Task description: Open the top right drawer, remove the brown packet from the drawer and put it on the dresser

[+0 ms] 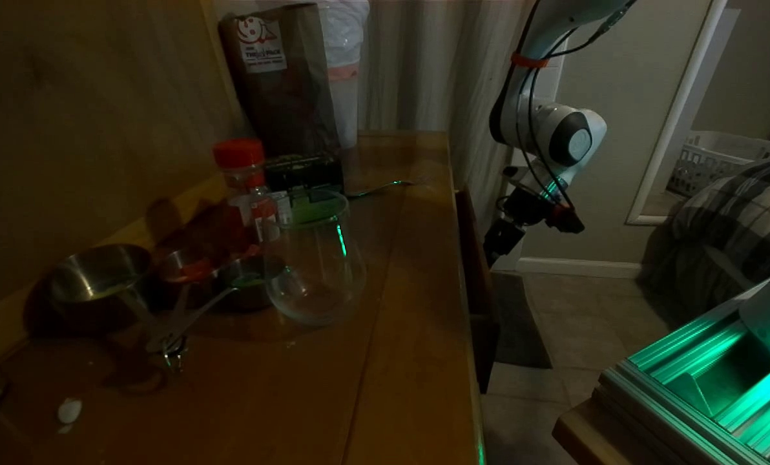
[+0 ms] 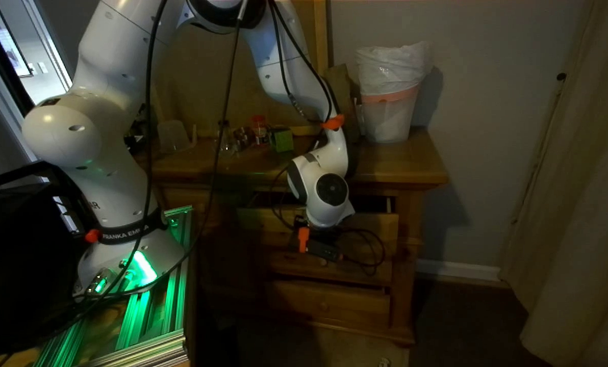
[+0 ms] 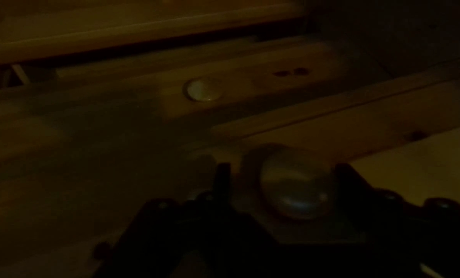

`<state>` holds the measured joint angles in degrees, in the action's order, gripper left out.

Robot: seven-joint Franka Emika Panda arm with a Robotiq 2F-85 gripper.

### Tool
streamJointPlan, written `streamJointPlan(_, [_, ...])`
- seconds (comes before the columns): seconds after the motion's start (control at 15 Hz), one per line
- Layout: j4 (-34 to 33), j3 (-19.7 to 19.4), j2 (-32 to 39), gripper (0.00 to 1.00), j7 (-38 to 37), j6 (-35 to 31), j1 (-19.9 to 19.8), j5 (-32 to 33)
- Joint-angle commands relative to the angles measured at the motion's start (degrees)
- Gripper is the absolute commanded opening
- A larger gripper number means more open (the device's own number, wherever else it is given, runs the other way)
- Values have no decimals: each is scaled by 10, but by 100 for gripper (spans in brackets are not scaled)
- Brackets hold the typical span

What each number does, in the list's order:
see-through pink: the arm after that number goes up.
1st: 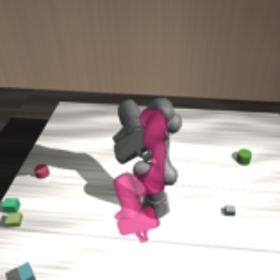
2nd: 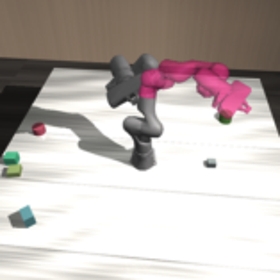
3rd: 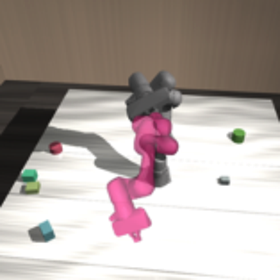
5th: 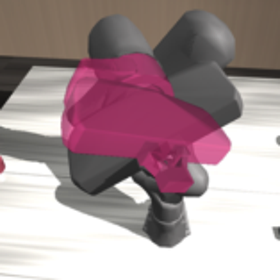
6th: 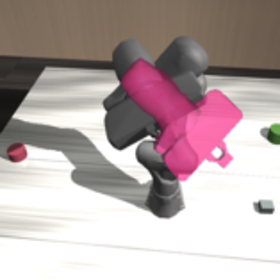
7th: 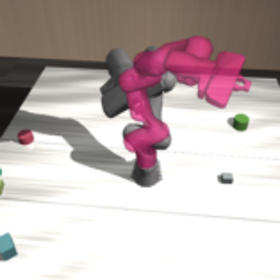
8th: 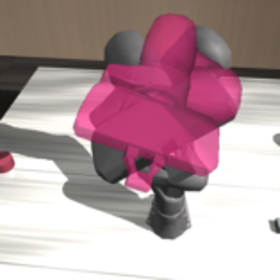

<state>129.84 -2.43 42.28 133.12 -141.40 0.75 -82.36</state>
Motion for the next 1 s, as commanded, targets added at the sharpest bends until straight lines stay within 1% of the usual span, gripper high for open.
streamJointPlan(0.0, [-17,2,14,41,1,0,0,20])
streamJointPlan(0.13, [-12,1,12,27,1,0,1,24])
streamJointPlan(0.2, [-12,0,11,25,1,0,0,25])
streamJointPlan(0.93, [16,-18,-20,25,8,-11,-8,29])
